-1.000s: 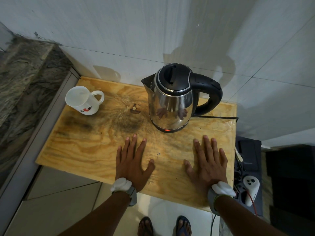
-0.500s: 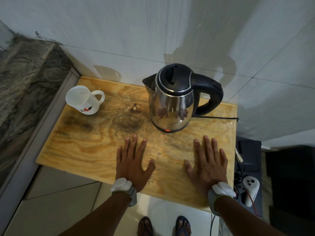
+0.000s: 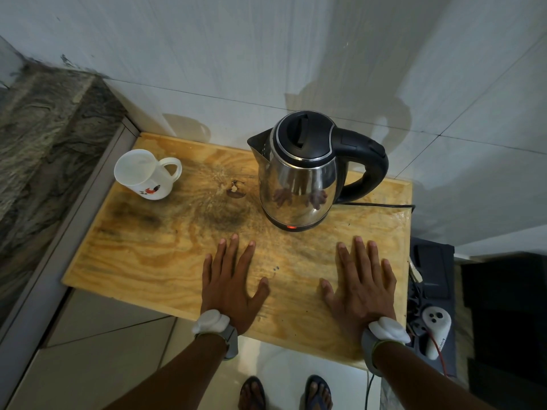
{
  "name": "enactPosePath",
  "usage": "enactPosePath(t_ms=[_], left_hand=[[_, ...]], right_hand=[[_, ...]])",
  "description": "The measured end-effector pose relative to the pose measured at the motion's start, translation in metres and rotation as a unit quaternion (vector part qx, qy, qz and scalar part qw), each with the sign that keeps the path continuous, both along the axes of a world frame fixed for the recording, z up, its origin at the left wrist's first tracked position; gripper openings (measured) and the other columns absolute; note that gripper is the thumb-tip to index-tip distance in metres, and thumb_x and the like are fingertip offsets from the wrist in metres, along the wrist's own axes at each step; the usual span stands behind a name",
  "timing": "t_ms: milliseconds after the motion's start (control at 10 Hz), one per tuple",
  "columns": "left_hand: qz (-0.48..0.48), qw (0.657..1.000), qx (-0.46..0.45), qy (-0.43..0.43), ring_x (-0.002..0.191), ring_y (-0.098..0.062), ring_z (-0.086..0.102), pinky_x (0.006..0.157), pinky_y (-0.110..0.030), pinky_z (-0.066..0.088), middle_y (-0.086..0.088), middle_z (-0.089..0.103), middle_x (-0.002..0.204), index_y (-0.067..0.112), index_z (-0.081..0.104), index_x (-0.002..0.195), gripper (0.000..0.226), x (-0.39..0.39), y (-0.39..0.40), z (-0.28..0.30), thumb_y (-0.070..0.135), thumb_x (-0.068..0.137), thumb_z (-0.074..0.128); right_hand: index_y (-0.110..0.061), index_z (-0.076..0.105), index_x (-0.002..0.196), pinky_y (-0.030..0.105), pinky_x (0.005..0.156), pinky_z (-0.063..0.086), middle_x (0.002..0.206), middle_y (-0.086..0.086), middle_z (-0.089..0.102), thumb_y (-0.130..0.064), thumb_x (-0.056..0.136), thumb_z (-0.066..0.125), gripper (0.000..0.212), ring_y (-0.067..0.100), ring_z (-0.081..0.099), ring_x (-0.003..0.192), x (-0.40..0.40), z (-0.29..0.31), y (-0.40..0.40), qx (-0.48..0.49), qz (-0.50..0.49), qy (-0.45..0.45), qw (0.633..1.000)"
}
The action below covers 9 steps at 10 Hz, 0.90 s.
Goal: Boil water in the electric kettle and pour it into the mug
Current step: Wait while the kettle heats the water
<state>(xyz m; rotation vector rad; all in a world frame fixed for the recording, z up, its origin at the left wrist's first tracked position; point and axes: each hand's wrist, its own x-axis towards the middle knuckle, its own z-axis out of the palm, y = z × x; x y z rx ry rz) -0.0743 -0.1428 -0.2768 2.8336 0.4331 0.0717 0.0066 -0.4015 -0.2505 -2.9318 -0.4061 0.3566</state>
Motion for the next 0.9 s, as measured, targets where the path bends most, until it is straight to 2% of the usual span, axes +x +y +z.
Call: enactPosePath(t_ms=[400,900], left_hand=[[-0.004,1.000,0.013,-0.010,0.156,-0.020,0.007,0.124,-0.048,0.011,0.008,0.011,0.168,0.041,0.020,0.156,0.078,-0.0002,0.0022,-0.0083,0.062,0.085,0.047],[0.000,1.000,0.017,-0.023,0.156,-0.019,0.008,0.124,-0.047,0.012,0.008,0.013,0.167,0.041,0.022,0.155,0.079,-0.0003,0.0023,-0.0108,0.062,0.084,0.048]], right_hand=[[-0.033,-0.001,0.156,0.053,0.120,0.007,0.165,0.000,-0.010,-0.070,0.088,0.030,0.084,0.021,-0.016,0.150,-0.0006,-0.0003,0.0000,0.003,-0.004,-0.004,1.000],[-0.034,-0.006,0.155,0.053,0.121,0.005,0.164,-0.001,-0.016,-0.072,0.087,0.026,0.084,0.021,-0.020,0.149,0.0009,-0.0006,-0.0007,-0.001,0.001,0.008,1.000]])
